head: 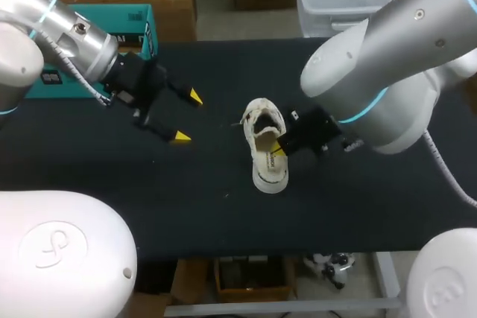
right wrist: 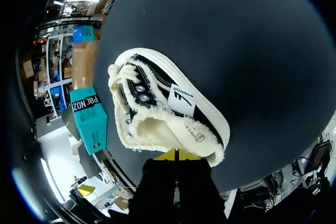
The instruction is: Open the shoe tongue, take the insole out of the shoe, put the insole back into the shoe, and pack the shoe into the shoebox
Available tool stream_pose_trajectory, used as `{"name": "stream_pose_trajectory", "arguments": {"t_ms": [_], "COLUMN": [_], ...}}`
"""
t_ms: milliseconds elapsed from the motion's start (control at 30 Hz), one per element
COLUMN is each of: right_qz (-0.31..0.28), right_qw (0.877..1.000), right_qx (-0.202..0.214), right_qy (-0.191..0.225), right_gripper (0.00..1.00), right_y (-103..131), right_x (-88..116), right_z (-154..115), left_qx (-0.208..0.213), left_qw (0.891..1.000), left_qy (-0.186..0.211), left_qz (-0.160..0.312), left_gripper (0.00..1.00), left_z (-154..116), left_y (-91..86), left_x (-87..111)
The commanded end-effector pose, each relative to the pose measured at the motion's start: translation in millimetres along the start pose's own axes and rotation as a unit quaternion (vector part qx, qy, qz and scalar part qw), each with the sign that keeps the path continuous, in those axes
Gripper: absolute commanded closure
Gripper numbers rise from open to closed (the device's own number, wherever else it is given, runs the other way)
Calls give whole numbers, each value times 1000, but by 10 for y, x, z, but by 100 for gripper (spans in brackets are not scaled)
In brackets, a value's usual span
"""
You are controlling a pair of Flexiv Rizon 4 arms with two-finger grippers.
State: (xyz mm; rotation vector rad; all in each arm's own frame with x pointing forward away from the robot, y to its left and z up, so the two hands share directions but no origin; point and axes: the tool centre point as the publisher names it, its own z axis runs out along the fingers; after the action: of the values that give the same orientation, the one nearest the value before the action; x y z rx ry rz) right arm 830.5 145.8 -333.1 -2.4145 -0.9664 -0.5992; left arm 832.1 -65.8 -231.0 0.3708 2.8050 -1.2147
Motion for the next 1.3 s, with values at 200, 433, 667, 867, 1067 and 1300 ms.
{"name": "stream_pose_trajectory", "arguments": {"t_ms": [200,433,667,867,1067,1300], "right_qz": [-60,-96,-106,-116,-116,-116], "right_qw": [986,977,975,979,979,979], "right_qx": [157,187,186,157,157,157], "right_qy": [-2,-28,-64,-55,-55,-55], "right_gripper": [100,100,100,0,0,0], "right_y": [340,455,561,611,611,611], "right_x": [-6,51,110,94,94,94], "right_z": [-288,-353,-390,-445,-445,-445], "left_qx": [-26,-40,-48,-56,-68,-68], "left_qw": [999,998,996,993,991,991], "left_qy": [-14,-27,-34,-32,-22,-22], "left_qz": [-23,-48,-70,-99,-110,-110], "left_gripper": [0,0,0,0,0,0], "left_z": [-52,-111,-128,-114,-120,-120], "left_y": [-83,-56,1,33,47,47], "left_x": [171,297,372,398,391,391]}}
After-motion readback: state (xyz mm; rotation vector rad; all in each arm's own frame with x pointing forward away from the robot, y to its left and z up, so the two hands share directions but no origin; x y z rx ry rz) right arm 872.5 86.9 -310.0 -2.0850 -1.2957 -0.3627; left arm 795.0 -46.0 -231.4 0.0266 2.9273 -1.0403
